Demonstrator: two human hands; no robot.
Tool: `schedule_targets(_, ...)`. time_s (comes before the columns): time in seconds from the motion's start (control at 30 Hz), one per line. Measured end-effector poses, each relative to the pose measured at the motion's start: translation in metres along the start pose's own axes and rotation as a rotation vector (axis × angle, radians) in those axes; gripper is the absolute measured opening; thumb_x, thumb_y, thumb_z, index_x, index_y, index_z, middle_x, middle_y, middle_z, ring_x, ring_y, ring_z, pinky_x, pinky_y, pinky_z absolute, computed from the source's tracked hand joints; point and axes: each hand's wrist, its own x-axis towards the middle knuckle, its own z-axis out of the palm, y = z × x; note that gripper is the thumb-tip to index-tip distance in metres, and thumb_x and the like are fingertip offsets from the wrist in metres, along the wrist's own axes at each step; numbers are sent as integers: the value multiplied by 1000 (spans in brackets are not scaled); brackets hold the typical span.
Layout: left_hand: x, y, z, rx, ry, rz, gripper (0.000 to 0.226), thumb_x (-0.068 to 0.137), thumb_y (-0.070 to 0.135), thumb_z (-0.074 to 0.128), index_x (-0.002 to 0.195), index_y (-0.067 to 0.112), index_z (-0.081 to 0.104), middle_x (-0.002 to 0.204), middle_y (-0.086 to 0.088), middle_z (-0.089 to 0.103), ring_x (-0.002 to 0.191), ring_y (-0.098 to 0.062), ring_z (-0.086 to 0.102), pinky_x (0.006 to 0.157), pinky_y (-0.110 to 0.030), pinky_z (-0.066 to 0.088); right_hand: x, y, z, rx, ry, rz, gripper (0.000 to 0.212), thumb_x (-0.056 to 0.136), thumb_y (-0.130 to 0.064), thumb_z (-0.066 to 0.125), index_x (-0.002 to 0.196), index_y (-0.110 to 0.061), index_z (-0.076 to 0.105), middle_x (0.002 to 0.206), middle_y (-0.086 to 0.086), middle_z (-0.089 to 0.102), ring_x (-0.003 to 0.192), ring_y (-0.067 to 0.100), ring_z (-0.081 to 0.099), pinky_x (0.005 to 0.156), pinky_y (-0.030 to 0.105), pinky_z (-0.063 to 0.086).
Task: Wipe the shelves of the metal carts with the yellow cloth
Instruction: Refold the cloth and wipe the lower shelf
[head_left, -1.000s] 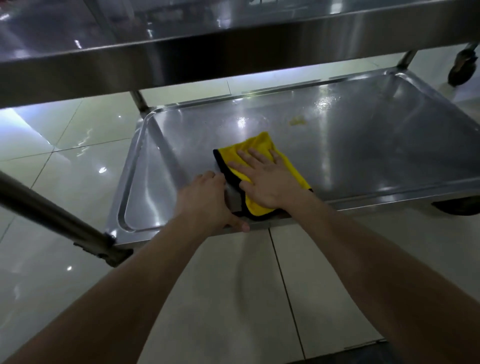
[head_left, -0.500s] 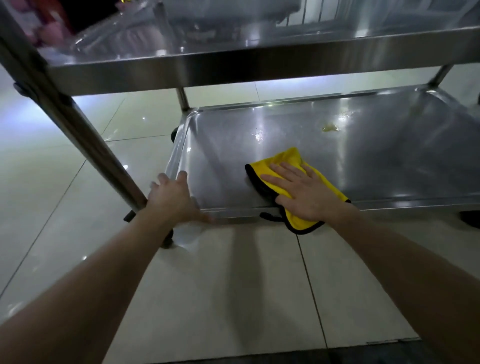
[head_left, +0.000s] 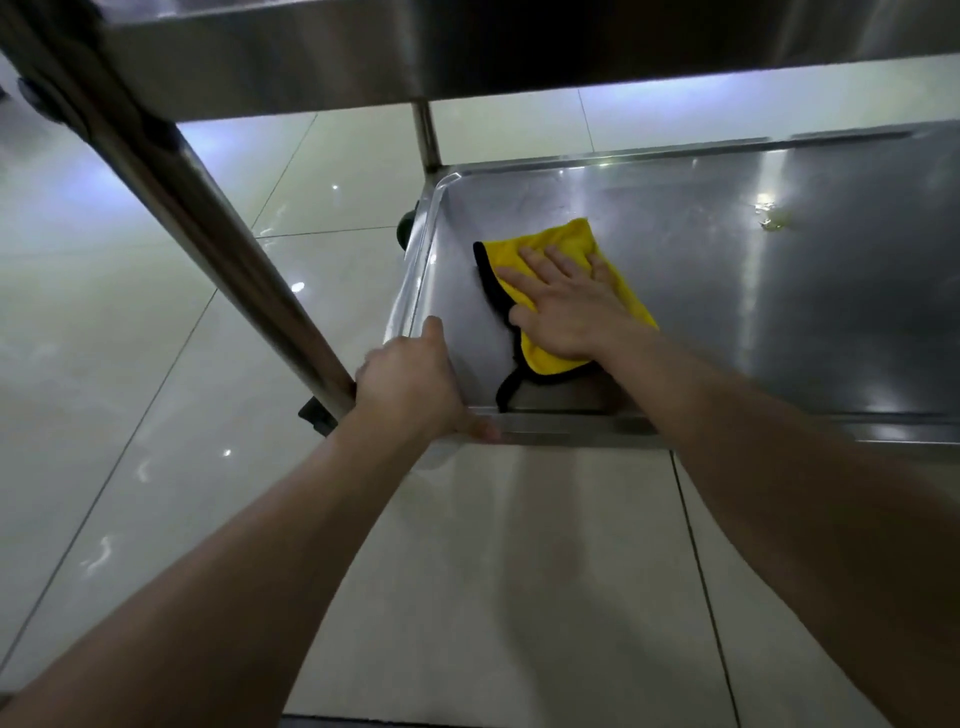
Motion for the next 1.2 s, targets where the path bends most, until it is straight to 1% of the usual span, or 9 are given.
schedule_targets(0.27, -18, -2, 13, -197, 141, 7, 120, 66, 60, 99, 155, 12, 33, 138, -19, 51, 127, -43, 58, 101, -55, 54, -84, -27, 2, -117, 28, -193, 74, 93, -62, 19, 165, -48, 25, 177, -6, 20, 161, 23, 21, 118, 56, 28)
schedule_targets(0.37, -28, -1, 17, -278, 161, 28, 127, 62, 57, 101, 158, 8, 35, 146, -19, 48, 138, -40, 48, 110, -52, 49, -131, -33, 11, -113, 37, -225, 71, 96, -68, 23, 165, -49, 24, 178, -9, 17, 163, 20, 17, 121, 53, 25)
schedule_targets(0.43, -28, 3, 20, -425, 117, 24, 104, 75, 33, 99, 157, 8, 39, 149, -18, 50, 143, -39, 48, 114, -49, 47, -140, -32, 12, -50, 20, -236, 66, 103, -71, 31, 165, -49, 24, 177, -12, 16, 164, 16, 13, 126, 51, 19)
schedule_targets(0.53, -16, 16, 21, -616, 172, -55, 65, 96, 13, 70, 156, 10, 44, 145, -15, 62, 136, -36, 59, 113, -48, 51, -136, -26, -3, 418, 110, -170, 51, 109, -49, 49, 158, -35, 47, 167, -7, 43, 156, 18, 34, 128, 44, 25)
schedule_targets(0.63, 1, 25, 20, -611, 168, -125, 50, 104, 30, 62, 146, 6, 49, 136, -18, 65, 126, -39, 62, 106, -50, 54, -123, -12, -16, 395, 349, 42, 50, 107, -32, 57, 154, -16, 51, 155, 8, 54, 145, 30, 45, 120, 49, 36)
schedule_targets(0.73, 13, 31, 15, -576, 121, -150, 25, 97, 26, 72, 105, 6, 60, 119, -24, 70, 108, -40, 69, 80, -38, 56, -105, -6, -22, 217, 186, 240, 62, 108, -46, 53, 155, -7, 42, 151, 19, 52, 140, 38, 45, 114, 52, 41)
schedule_targets(0.83, 8, 31, 14, -616, 103, -88, 23, 95, 18, 69, 113, 5, 69, 112, -20, 74, 102, -41, 74, 87, -44, 64, -93, -13, -30, 407, 82, 292, 54, 102, -40, 63, 143, -6, 51, 136, 16, 61, 126, 35, 57, 100, 46, 51)
schedule_targets(1.03, -49, -7, 9, -879, 28, 139, 22, 87, 8, 83, 103, 6, 69, 89, -6, 72, 82, -19, 67, 73, -30, 58, -135, -27, -43, 646, 268, 182, 22, 91, -39, 74, 108, -27, 66, 86, -13, 63, 82, 7, 58, 67, 30, 45)
schedule_targets(1.2, -101, -62, -54, -715, -179, 195, 29, 81, -2, 87, 96, 12, 67, 89, -6, 70, 82, -20, 64, 79, -40, 57, -181, -59, -99, 549, 179, -28, 9, 88, -32, 76, 92, -34, 68, 82, -13, 66, 79, 2, 61, 60, 22, 42)
